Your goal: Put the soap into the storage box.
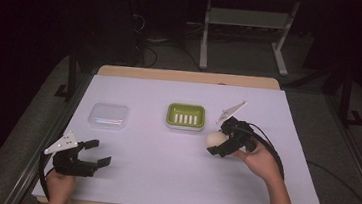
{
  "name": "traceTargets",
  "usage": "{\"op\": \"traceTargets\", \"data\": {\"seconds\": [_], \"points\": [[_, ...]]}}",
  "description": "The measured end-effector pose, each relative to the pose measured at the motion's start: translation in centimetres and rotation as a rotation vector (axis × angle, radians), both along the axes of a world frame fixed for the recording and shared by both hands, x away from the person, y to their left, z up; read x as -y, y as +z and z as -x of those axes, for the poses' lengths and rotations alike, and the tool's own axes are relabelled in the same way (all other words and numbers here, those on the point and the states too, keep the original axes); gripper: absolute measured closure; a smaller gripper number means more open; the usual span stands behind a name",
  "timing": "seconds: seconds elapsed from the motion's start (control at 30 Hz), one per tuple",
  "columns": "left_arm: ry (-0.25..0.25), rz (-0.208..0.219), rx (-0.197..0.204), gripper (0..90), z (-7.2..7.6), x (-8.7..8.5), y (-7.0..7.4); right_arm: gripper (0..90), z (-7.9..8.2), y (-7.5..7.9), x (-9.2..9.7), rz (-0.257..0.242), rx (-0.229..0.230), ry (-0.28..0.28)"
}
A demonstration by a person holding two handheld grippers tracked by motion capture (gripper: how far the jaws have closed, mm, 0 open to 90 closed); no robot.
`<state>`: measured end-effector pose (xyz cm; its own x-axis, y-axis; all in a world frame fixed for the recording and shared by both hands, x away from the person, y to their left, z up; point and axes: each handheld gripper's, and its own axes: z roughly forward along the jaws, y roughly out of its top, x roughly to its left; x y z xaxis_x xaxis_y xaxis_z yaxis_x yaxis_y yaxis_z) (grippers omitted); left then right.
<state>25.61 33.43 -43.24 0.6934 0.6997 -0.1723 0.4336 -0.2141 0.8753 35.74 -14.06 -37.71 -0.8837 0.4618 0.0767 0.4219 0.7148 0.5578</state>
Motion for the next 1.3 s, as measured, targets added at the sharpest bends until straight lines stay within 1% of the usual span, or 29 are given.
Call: {"op": "traceTargets", "data": {"seconds": [0.17, 0.47, 0.6, 0.73, 0.77, 0.8, 0.83, 0.93, 0.97, 1.03, 1.13, 1.2, 1.3], "points": [[-0.001, 0.001, 0.001, 13.1, 0.0, 0.0, 0.0, 23.7, -0.5, 0.2, -0.7, 0.013, -0.001, 0.011], [-0.001, -0.001, 0.002, 13.2, 0.0, 0.0, 0.0, 23.7, -1.4, 0.7, -1.6, 0.014, 0.007, 0.026], [0.0, 0.005, 0.002, 13.2, 0.0, 0.0, 0.0, 23.7, -1.8, 0.8, -2.1, 0.017, 0.013, 0.035], [0.003, 0.006, 0.001, 13.1, 0.0, -0.1, 0.0, 23.7, -2.3, 0.7, -2.5, 0.018, 0.003, 0.04], [0.005, 0.01, 0.0, 13.2, 0.0, -0.1, 0.0, 23.7, -2.4, 0.7, -2.6, 0.021, -0.005, 0.031], [0.005, 0.01, 0.0, 13.2, 0.0, -0.1, 0.0, 23.7, -2.4, 0.7, -2.6, 0.021, -0.005, 0.031], [0.003, 0.005, 0.001, 13.1, 0.0, -0.2, 0.0, 23.7, -2.7, 0.7, -2.7, 0.02, 0.003, 0.042], [0.004, 0.008, 0.0, 13.2, 0.0, -0.2, 0.0, 23.7, -3.0, 0.9, -3.0, 0.022, -0.003, 0.043], [0.003, 0.009, 0.0, 13.2, 0.0, -0.2, 0.0, 23.7, -3.3, 1.0, -3.2, 0.017, 0.003, 0.05], [0.005, 0.011, -0.001, 13.1, 0.0, -0.2, 0.0, 23.7, -3.4, 1.1, -3.4, 0.019, -0.003, 0.049], [0.005, 0.013, -0.002, 13.1, 0.0, -0.2, 0.0, 23.7, -3.6, 1.2, -3.6, 0.018, 0.001, 0.051], [0.004, 0.012, -0.002, 13.1, 0.0, -0.2, 0.0, 23.7, -3.9, 1.2, -3.9, 0.01, -0.002, 0.054], [0.002, 0.009, 0.0, 13.2, 0.0, -0.2, 0.0, 23.7, -4.4, 1.3, -4.3, 0.016, -0.005, 0.057]]}}
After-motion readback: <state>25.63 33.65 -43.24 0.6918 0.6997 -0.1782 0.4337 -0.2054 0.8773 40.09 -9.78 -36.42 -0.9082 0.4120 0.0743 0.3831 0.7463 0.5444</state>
